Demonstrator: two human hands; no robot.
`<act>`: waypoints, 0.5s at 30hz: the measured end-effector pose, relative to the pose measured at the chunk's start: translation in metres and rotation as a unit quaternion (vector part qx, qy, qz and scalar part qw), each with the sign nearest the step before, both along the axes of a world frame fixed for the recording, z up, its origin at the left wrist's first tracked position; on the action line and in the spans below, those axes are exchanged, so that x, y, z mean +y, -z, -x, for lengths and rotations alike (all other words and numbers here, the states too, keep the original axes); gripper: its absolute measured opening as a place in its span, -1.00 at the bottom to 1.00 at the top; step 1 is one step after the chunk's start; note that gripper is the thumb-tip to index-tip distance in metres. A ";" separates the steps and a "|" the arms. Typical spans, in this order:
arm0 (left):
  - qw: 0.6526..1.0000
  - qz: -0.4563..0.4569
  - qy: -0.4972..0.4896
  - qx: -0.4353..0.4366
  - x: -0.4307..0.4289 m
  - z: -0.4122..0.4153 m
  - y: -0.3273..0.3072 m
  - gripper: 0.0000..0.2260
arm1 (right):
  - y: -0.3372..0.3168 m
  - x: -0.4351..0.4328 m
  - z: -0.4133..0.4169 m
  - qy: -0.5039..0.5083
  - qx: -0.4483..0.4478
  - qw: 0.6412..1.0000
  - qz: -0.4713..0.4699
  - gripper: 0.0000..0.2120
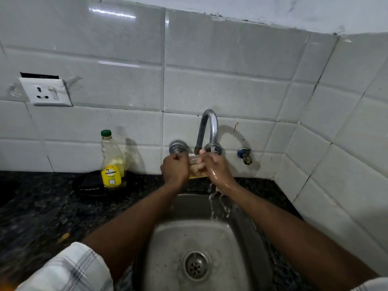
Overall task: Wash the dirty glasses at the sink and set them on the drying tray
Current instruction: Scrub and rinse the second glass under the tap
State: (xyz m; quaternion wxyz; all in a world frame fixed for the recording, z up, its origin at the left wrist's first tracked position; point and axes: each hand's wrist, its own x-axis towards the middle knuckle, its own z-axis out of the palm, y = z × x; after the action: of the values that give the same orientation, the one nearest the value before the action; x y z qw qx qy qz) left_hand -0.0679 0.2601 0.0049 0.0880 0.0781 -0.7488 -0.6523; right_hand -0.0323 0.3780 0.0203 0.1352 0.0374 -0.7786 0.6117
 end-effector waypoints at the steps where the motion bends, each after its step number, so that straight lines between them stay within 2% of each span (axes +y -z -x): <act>1: 0.994 -0.057 0.028 -0.088 -0.002 0.004 -0.001 -0.65 | -0.001 0.001 -0.004 -0.022 0.021 0.998 -0.059 -0.74; 3: 0.970 -0.109 0.095 -0.197 -0.007 0.010 -0.001 -0.62 | 0.002 0.007 -0.008 -0.056 0.024 0.993 -0.102 -0.77; 5: 0.974 -0.079 0.084 -0.197 -0.006 0.014 -0.001 -0.63 | 0.002 0.012 -0.008 -0.073 0.000 0.993 -0.092 -0.81; 7: 0.982 -0.036 0.022 -0.186 -0.005 0.016 0.000 -0.56 | 0.003 0.021 -0.005 -0.119 -0.054 0.985 -0.117 -0.92; 9: 0.986 -0.024 -0.016 -0.167 -0.006 0.021 0.006 -0.49 | 0.000 0.028 -0.005 -0.138 -0.117 0.970 -0.165 -0.73; 10: 0.987 -0.011 -0.023 -0.156 -0.005 0.022 0.007 -0.48 | -0.002 0.030 -0.006 -0.112 -0.126 0.968 -0.188 -0.65; 12: 0.989 0.033 -0.025 -0.143 -0.004 0.023 0.006 -0.47 | -0.007 0.031 -0.007 -0.026 -0.088 0.961 -0.260 -0.43; 13: 0.988 0.058 -0.026 -0.138 -0.002 0.025 0.006 -0.49 | -0.008 0.033 -0.006 0.005 -0.048 0.942 -0.334 -0.27; 15: 0.987 0.105 -0.013 -0.123 0.004 0.021 -0.001 -0.55 | -0.006 0.033 0.001 0.011 0.011 0.864 -0.504 0.01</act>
State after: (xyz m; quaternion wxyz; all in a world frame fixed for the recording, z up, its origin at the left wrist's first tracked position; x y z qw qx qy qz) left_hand -0.0891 0.2644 0.0055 0.0115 0.1577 -0.8173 -0.5540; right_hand -0.0337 0.4114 0.0262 0.1137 0.0986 -0.9795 0.1340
